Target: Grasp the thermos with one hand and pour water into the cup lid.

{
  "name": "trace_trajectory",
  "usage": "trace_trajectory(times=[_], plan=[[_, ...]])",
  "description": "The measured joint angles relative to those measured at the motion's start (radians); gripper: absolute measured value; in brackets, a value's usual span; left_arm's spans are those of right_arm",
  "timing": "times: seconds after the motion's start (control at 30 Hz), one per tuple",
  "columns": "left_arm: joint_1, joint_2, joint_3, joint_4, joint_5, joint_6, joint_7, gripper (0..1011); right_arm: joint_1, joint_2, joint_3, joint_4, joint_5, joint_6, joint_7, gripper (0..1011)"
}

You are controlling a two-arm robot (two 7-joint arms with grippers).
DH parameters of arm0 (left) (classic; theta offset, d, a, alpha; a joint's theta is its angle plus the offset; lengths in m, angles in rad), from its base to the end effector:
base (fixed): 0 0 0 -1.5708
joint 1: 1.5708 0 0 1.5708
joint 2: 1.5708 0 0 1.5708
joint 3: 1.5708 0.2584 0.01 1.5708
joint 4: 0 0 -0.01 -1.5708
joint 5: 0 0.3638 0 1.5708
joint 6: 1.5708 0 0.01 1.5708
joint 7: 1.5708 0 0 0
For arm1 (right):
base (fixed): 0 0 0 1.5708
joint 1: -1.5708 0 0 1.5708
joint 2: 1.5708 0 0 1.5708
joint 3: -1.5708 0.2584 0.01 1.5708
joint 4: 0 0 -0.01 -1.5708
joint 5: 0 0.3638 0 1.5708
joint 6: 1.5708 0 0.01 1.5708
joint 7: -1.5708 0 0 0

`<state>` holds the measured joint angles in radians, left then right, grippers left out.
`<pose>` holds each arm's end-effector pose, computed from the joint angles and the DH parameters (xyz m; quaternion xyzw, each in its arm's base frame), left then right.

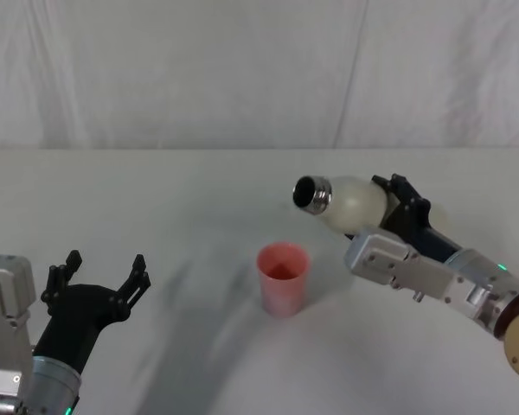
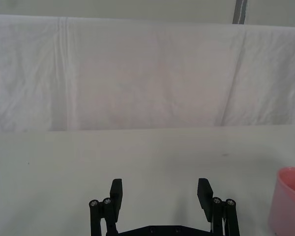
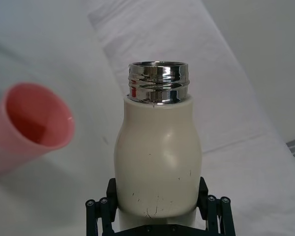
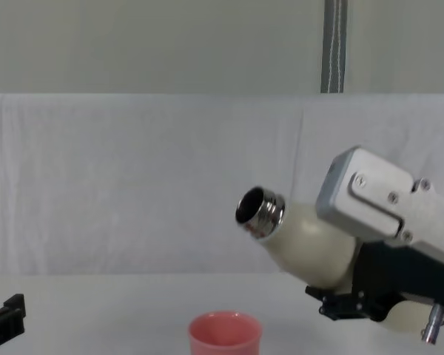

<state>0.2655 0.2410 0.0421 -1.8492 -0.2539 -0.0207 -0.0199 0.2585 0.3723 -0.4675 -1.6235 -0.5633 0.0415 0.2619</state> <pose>0.3157 0.0242 -0.2559 -0.0174 0.0065 0.6616 0.7496 0.4067 0.0703 -0.1974 -0.2806 -0.3937 -0.3962 0.7805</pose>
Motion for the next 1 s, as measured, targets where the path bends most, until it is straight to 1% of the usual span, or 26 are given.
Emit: trace_trajectory(times=[0.3, 0.57, 1.0], plan=[[0.000, 0.000, 0.000, 0.000, 0.000, 0.000, 0.000, 1001, 0.015, 0.004, -0.033, 0.034, -0.049, -0.007, -0.003, 950], [0.000, 0.000, 0.000, 0.000, 0.000, 0.000, 0.000, 1001, 0.023, 0.007, -0.050, 0.053, -0.087, -0.011, -0.021, 950], [0.000, 0.000, 0.000, 0.000, 0.000, 0.000, 0.000, 1001, 0.041, 0.016, -0.071, 0.065, -0.142, -0.009, -0.029, 950]])
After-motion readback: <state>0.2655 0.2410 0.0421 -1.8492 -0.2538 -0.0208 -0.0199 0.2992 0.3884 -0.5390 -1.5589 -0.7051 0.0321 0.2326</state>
